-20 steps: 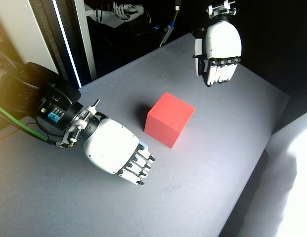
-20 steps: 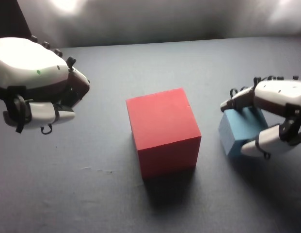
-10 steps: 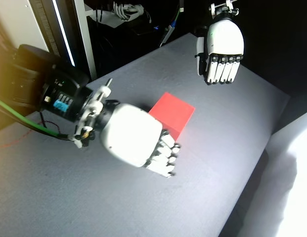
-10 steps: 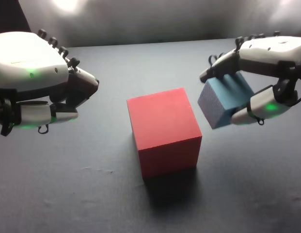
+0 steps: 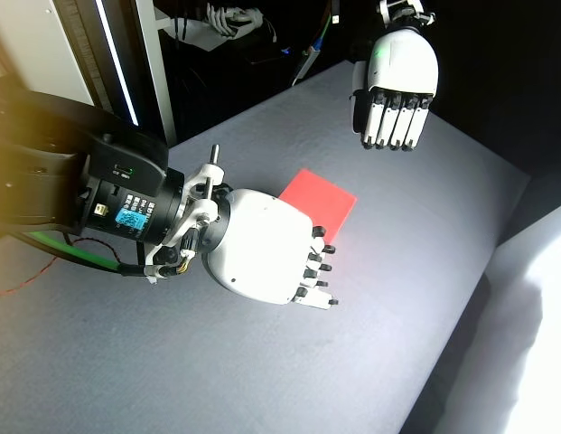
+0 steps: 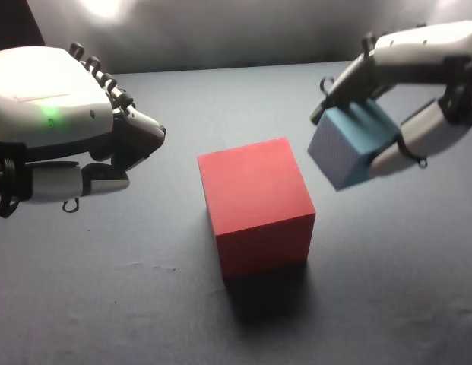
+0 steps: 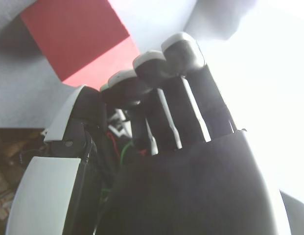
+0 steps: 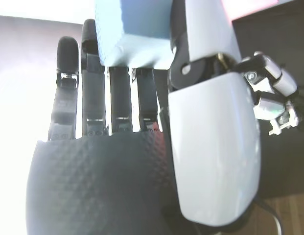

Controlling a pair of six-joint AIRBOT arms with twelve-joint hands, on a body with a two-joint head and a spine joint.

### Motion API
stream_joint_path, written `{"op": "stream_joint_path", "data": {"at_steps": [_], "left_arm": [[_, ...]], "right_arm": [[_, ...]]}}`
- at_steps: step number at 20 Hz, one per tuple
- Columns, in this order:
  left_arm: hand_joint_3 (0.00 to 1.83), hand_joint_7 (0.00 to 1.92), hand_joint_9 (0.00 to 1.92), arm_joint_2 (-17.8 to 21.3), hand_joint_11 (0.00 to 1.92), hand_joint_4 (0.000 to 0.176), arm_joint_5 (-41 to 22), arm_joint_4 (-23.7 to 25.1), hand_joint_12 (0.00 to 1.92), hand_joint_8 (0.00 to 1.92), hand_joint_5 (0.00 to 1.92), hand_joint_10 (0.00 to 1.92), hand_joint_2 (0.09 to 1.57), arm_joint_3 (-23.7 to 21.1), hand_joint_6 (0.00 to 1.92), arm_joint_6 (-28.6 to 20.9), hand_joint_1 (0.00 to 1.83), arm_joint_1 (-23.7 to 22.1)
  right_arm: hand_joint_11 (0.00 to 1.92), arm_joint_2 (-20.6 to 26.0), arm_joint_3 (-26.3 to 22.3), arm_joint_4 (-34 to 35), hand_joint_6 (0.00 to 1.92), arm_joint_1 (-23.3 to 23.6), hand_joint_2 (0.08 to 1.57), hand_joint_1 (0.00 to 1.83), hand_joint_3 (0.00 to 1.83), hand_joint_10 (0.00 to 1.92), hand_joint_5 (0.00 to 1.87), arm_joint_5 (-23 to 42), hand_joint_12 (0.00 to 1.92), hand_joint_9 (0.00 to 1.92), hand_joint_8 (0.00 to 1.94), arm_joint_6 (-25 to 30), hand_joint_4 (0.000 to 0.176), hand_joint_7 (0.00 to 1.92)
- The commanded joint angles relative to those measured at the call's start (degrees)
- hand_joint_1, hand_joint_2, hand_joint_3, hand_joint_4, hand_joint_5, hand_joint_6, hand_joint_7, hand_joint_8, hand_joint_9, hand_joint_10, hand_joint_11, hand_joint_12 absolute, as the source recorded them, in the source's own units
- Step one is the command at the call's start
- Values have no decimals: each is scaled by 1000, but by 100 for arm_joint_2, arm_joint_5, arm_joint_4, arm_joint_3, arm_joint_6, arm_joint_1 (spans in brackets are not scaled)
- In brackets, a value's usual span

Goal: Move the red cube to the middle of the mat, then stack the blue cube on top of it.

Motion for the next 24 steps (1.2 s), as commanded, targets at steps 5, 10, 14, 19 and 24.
{"op": "stream_joint_path", "data": {"at_steps": [5,10,14,19,24], "left_arm": [[5,739,674,81,594,0,-295,-128,1921,1921,563,1921,1473,-13,1921,-50,736,-50],[4,761,689,78,643,0,-278,-100,1921,1921,601,1921,1497,-22,1921,-50,694,-88],[0,799,709,77,714,0,-48,-98,1921,1921,673,1921,1484,-18,1921,-50,720,-112],[0,793,689,75,682,0,16,-100,1921,1921,672,1921,1503,21,1921,-50,678,-119],[0,819,720,70,705,0,62,-107,1921,1921,704,1921,1483,36,1921,-39,700,-162]], "right_arm": [[124,32,291,88,11,610,1036,1225,0,26,773,-345,1217,716,13,-564,0,813],[149,-279,871,89,8,1193,1035,1209,0,14,763,-1350,1179,718,10,-882,0,824],[157,-616,1105,88,1,1257,1021,1205,0,1,769,-1655,1115,693,1,-1179,0,822],[153,-1132,1126,237,0,1273,1027,1211,1,2,769,-1666,1153,696,0,-1177,0,816],[180,-1338,1122,471,5,1216,1012,1185,0,9,793,-1741,1217,728,5,-1267,0,845]]}}
